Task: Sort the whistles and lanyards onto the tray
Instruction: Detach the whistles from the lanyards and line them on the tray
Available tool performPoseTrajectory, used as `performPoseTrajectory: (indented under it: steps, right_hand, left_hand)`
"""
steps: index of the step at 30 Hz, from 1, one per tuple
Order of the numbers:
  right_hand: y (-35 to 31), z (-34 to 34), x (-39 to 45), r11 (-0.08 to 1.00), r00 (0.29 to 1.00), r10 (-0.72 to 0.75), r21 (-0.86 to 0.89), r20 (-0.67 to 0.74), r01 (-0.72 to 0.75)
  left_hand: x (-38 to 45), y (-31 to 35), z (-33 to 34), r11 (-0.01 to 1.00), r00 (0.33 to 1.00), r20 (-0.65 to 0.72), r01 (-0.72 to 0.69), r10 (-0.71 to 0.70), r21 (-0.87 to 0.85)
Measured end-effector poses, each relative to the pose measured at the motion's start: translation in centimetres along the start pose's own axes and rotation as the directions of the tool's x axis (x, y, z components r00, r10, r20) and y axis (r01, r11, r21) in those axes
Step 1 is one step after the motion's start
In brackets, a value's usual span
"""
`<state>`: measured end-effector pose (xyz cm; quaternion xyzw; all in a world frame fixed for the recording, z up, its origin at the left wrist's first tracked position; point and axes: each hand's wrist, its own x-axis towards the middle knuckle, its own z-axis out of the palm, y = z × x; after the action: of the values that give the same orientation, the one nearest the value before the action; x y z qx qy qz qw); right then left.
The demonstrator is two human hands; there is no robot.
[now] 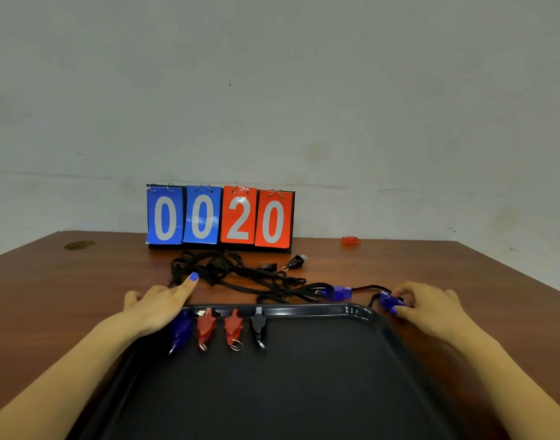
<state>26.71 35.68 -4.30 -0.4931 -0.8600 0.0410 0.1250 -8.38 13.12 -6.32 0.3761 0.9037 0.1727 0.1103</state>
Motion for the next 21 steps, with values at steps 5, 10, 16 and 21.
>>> performPoseTrajectory:
  steps: [5,10,16,21]
  right_hand:
    - [-0.6,1.0,0.4,0.976,0.992,0.012,0.219,-0.122,0.016]
    - [-1.7,0.6,0.4,0.861,0.982,0.155,0.502,-0.108,-0.081]
    - [-2.1,0.9,0.4,0.850,0.975,0.159,0.524,-0.152,-0.057]
    - [-2.9,0.9,-0.1,0.801,0.948,0.187,0.598,-0.258,0.005]
  left_hand:
    - [-0.2,-0.6,-0.4,0.996,0.987,-0.138,0.083,-0.086,-0.029]
    - [-0.9,0.0,-1.8,0.990,0.924,-0.380,-0.007,-0.048,-0.142]
    - [-2.1,5.5,-3.9,0.961,0.901,-0.345,-0.276,0.263,0.012]
    - [-2.9,14.8,-2.3,0.815,0.785,-0.223,-0.542,0.578,0.206]
